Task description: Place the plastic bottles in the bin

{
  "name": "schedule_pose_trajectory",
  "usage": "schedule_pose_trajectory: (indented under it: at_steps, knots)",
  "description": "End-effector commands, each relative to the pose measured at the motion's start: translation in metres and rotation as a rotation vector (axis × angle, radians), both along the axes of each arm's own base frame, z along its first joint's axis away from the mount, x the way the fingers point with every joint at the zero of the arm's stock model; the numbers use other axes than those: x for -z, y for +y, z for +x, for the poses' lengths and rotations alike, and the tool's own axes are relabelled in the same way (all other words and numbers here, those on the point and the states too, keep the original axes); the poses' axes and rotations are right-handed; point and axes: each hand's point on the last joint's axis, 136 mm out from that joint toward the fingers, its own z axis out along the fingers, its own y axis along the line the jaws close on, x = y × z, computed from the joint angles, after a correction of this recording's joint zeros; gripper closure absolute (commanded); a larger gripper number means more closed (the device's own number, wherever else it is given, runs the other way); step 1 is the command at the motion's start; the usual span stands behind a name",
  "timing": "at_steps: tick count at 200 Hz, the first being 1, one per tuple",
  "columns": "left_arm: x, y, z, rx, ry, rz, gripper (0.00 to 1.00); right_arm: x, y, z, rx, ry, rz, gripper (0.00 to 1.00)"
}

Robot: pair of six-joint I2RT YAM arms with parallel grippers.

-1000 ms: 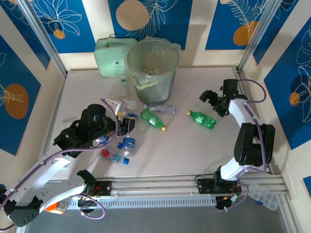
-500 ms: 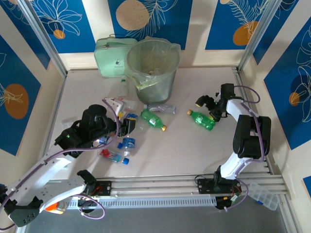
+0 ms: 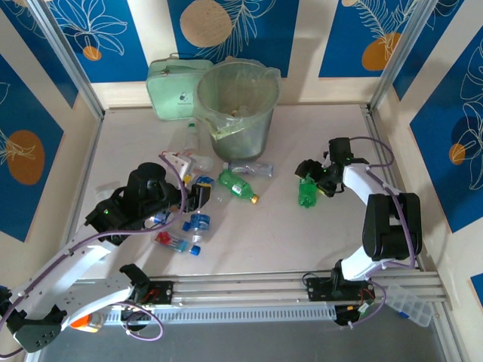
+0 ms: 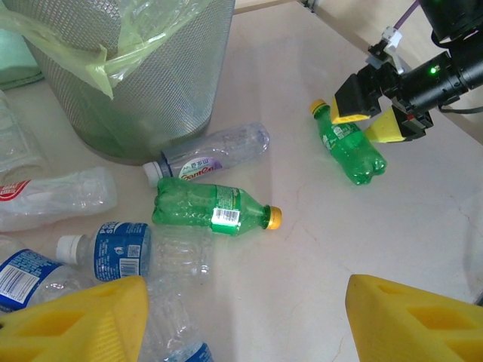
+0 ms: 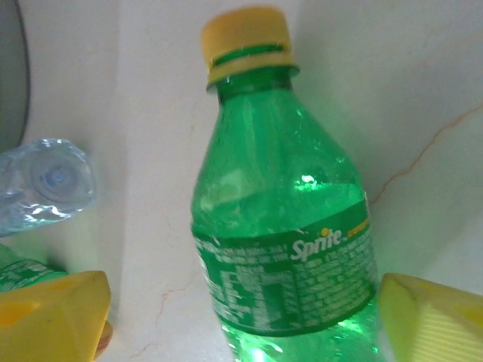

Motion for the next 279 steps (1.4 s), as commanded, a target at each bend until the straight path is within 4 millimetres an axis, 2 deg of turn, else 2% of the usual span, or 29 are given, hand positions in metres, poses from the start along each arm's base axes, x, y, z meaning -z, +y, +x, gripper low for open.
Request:
schedule_pose_trajectory:
  at_steps: [1, 17, 38, 73, 93, 116, 152, 185, 210, 238, 279]
  knots:
    - [-0.002, 0.004, 0.005, -0.018, -0.026, 0.005, 0.31, 0.017, -0.011, -0.008, 0.031, 0.076, -0.096, 0.14]
    - [-0.001, 0.004, 0.006, -0.021, -0.025, 0.011, 0.31, 0.025, -0.012, -0.007, 0.032, 0.106, -0.144, 0.18]
    - [0.0, 0.006, 0.007, -0.031, -0.026, 0.02, 0.31, 0.032, -0.012, -0.005, 0.032, 0.148, -0.203, 0.2]
    - [0.002, 0.006, 0.007, -0.032, -0.025, 0.027, 0.3, 0.036, -0.011, 0.002, 0.042, 0.159, -0.218, 0.27]
    - [0.003, 0.006, 0.008, -0.035, -0.025, 0.031, 0.3, 0.038, -0.01, 0.003, 0.052, 0.166, -0.204, 0.35]
    - [0.003, 0.007, 0.008, -0.039, -0.028, 0.034, 0.3, 0.036, -0.01, 0.003, 0.062, 0.153, -0.192, 0.46]
    - [0.003, 0.007, 0.009, -0.037, -0.028, 0.039, 0.3, 0.019, -0.011, -0.003, 0.086, 0.104, -0.174, 0.47]
    - [0.001, 0.01, 0.008, -0.048, -0.039, 0.038, 0.31, -0.018, -0.008, -0.006, 0.084, -0.006, -0.133, 0.48]
    - [-0.005, 0.011, 0.006, -0.057, -0.038, 0.014, 0.3, -0.061, 0.005, -0.009, 0.049, -0.15, -0.056, 0.5]
    - [-0.019, 0.011, 0.001, -0.061, -0.034, -0.06, 0.3, -0.123, 0.024, -0.014, -0.013, -0.359, 0.046, 0.53]
    - [-0.04, 0.009, -0.007, -0.041, -0.025, -0.124, 0.3, -0.223, 0.063, -0.024, -0.211, -0.647, 0.026, 0.56]
